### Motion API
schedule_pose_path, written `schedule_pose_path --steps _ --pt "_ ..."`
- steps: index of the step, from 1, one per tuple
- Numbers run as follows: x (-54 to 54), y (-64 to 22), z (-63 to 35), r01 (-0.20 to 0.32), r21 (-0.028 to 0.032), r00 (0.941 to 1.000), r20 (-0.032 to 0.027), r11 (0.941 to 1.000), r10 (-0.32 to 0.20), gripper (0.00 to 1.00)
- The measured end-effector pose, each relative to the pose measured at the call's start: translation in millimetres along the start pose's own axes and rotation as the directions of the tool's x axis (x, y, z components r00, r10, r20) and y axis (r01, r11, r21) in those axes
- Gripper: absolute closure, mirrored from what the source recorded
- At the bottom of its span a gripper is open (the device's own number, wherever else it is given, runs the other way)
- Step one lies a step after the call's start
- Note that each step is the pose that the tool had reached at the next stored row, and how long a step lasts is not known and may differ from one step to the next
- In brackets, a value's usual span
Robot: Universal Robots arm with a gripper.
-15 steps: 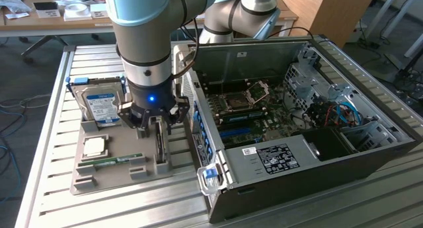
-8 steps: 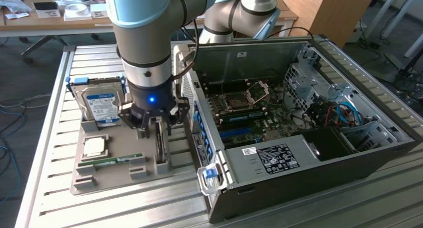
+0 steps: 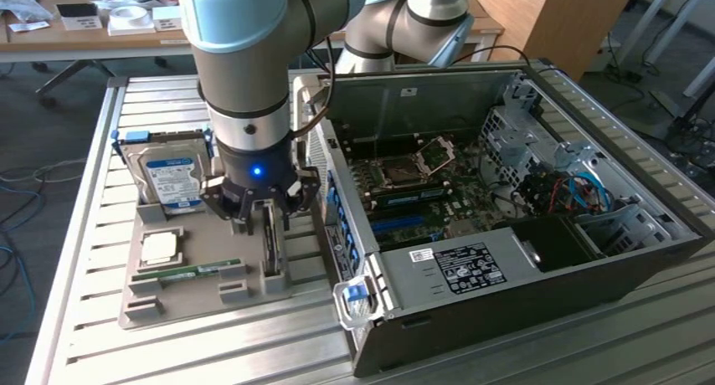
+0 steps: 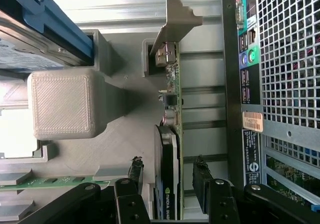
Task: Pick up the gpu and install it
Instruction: 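Pick up the gpu and move the gpu toward the slot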
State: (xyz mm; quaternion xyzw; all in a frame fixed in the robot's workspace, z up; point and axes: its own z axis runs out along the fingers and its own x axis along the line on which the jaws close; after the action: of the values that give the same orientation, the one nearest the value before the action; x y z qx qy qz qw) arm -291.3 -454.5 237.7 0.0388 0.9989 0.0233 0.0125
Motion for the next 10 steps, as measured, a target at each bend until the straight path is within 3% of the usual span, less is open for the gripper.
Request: schedule_pose_path --steps 10 --pt "0.4 4.2 3.2 0.000 0.0002 1.0000 -0.0001 1.0000 0.000 0.47"
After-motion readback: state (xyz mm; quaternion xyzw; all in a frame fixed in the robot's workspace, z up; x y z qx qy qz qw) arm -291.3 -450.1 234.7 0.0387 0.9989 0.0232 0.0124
